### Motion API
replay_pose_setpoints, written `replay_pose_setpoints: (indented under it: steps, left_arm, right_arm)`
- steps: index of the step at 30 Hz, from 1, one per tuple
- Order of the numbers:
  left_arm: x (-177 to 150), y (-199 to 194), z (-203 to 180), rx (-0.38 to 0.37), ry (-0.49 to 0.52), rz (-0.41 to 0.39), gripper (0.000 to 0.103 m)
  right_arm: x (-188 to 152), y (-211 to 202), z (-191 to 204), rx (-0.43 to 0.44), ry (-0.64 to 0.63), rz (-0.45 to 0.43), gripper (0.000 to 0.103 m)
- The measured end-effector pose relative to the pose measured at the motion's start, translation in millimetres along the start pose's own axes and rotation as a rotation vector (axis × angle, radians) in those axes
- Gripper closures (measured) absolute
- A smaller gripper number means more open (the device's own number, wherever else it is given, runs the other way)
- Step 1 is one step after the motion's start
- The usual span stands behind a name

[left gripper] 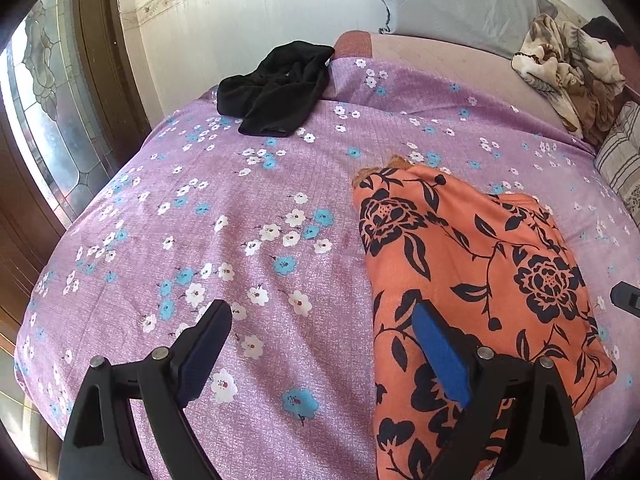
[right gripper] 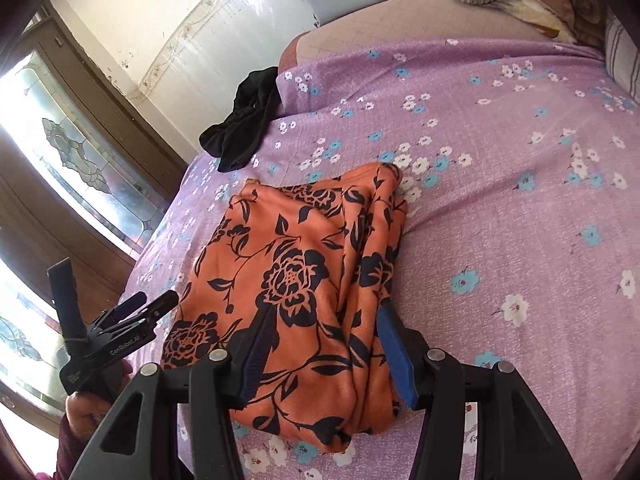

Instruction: Fold small clothes

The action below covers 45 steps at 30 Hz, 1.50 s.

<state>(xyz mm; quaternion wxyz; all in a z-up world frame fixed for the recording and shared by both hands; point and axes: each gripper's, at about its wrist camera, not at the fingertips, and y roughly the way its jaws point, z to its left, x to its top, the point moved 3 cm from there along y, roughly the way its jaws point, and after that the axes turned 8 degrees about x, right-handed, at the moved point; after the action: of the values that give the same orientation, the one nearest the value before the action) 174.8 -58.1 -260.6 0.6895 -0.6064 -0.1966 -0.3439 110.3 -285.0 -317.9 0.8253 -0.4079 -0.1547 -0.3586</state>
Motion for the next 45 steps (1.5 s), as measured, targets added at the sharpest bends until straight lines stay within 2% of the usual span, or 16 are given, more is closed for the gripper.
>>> replay_pose_setpoints:
  steps: [4,9,18,24,26,30,35,37,45]
  left_arm:
    - [2.2,-14.1,2.0,0.016,-0.008,-0.037,0.01]
    - [2.7,-28.2,6.5,0.045,-0.04,-0.026,0.01]
    - [5.0,-88.1,24.1,0.113,-0.104,-0.073,0.009]
    - [13.8,-139.9,23.1,0.118,-0.051,-0.123,0.009]
    - [18.2,-158.6,24.9,0.12,-0.047,-0.148,0.009]
    - [30.1,-196.0,30.7,0.122,-0.056,-0.188,0.009]
    - [45.1,-247.2,36.0,0.13,-0.071,-0.284,0.008]
    - [50.1,-265.0,37.1,0.128,-0.076,-0.319,0.005]
    - [63.7,-316.4,46.6,0.123,-0.116,-0.401,0.005]
  right_arm:
    - [-0.4,-3.6,9.3,-0.045,-0.03,-0.018,0.046]
    - [-6.9,-11.2,25.7,-0.145,-0.088,-0.049,0.043]
    - [-19.3,-63.3,62.3,-0.218,-0.136,-0.191,0.04]
    - [-32.9,-97.2,88.1,-0.201,-0.166,-0.213,0.04]
    - [-34.3,-109.5,98.4,-0.22,-0.189,-0.227,0.04]
    - [-29.0,-137.6,122.3,-0.22,-0.239,-0.265,0.04]
    - [-14.2,-178.7,151.9,-0.205,-0.276,-0.339,0.039]
    - [-10.3,-193.7,163.3,-0.199,-0.29,-0.367,0.035]
    - [-4.4,-238.7,207.2,-0.178,-0.354,-0.455,0.034]
